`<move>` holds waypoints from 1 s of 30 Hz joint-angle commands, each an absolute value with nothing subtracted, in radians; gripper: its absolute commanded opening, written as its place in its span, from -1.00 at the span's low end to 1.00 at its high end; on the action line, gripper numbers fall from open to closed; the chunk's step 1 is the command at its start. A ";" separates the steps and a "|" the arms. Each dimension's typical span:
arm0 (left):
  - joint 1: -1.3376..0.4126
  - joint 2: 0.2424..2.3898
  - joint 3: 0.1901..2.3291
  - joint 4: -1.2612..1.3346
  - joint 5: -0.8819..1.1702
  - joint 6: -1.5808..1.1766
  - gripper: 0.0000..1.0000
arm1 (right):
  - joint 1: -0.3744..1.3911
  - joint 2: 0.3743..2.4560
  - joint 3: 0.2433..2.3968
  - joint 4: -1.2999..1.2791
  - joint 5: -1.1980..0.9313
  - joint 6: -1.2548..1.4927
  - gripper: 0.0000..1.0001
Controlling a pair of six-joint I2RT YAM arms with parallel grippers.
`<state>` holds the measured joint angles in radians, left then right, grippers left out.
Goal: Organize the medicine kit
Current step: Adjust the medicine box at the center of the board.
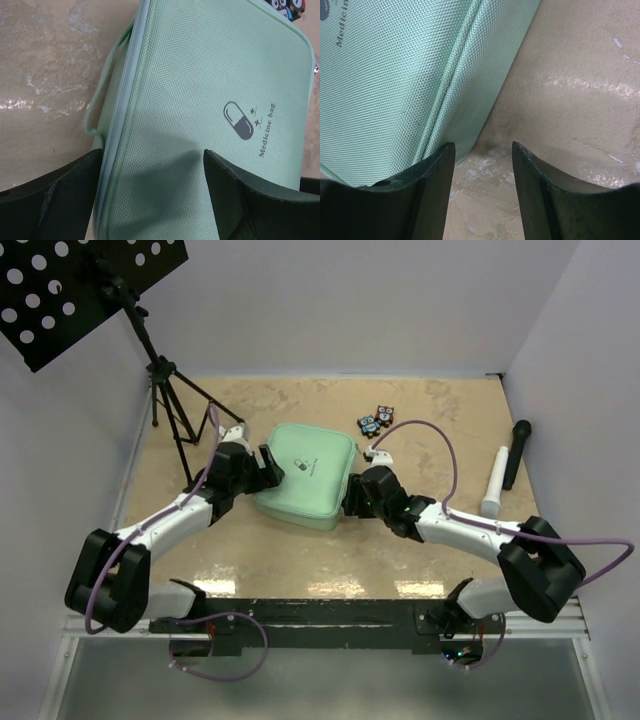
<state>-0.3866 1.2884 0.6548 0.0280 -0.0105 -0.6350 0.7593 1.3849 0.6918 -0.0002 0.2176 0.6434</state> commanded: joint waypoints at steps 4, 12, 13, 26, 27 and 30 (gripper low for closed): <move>-0.387 1.411 0.794 0.095 -0.057 -0.589 0.70 | 0.767 1.249 0.664 0.026 0.297 0.640 0.08; -0.383 1.381 0.835 0.058 -0.080 -0.568 0.70 | 0.769 1.006 0.451 0.281 0.210 0.562 0.17; -0.383 1.373 0.828 0.057 -0.080 -0.566 0.70 | 0.769 0.996 0.445 0.290 0.201 0.542 0.20; -0.382 1.313 0.821 0.009 -0.041 -0.568 0.69 | 0.856 1.124 0.492 0.264 0.129 0.492 0.10; -0.382 1.305 0.818 0.006 -0.043 -0.563 0.70 | 0.865 1.132 0.503 0.247 0.138 0.505 0.08; -0.382 1.286 0.811 0.002 -0.040 -0.558 0.70 | 0.900 1.144 0.520 0.216 0.159 0.526 0.07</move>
